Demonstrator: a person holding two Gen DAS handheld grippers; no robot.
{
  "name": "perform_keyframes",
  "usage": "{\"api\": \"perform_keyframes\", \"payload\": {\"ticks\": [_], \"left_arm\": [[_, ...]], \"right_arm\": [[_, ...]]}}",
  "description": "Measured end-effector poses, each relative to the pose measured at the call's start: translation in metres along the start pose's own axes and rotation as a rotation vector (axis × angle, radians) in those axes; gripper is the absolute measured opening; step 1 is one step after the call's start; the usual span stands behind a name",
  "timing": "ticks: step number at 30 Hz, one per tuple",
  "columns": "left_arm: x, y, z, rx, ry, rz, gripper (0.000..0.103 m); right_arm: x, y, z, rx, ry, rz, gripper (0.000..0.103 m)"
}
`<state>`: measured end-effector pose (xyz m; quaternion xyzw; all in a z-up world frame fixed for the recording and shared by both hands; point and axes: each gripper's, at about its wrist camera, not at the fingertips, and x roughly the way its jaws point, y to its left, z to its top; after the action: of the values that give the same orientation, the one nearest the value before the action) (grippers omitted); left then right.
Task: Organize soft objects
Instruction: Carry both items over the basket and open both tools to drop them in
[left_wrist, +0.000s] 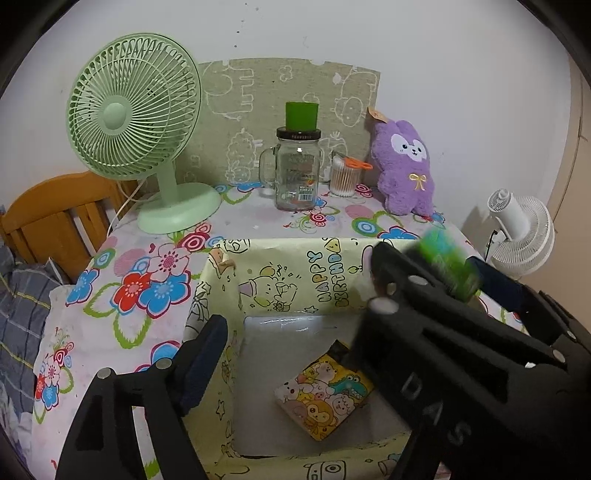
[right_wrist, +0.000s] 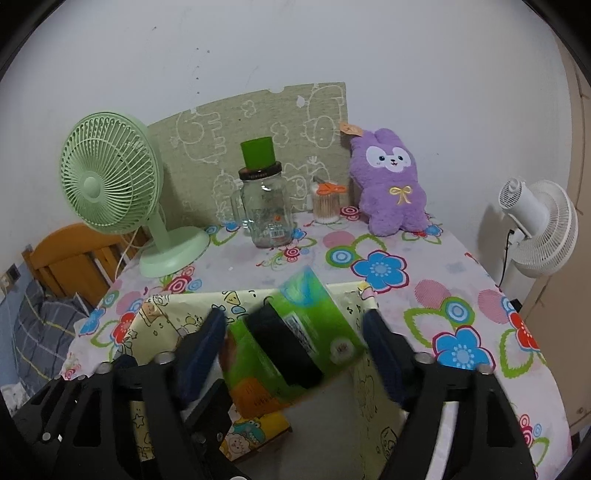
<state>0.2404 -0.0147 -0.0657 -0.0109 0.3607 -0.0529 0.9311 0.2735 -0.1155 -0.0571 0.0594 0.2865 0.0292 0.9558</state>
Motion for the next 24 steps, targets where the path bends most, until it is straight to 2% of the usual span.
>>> {"api": "perform_keyframes", "payload": {"ticks": [4, 12, 24], "left_arm": [[0.001, -0.001, 0.0, 0.004, 0.004, -0.001, 0.082], [-0.01, -0.007, 0.0, 0.028, -0.015, 0.016, 0.083], [-0.04, -0.017, -0.003, 0.066, -0.071, 0.021, 0.084]], "right_arm": [[-0.004, 0.001, 0.0, -0.031, -0.022, -0.014, 0.097], [-0.012, -0.002, 0.001, -0.04, -0.002, -0.018, 0.097], [-0.043, -0.006, 0.001, -0.043, -0.017, -0.029, 0.097]]}}
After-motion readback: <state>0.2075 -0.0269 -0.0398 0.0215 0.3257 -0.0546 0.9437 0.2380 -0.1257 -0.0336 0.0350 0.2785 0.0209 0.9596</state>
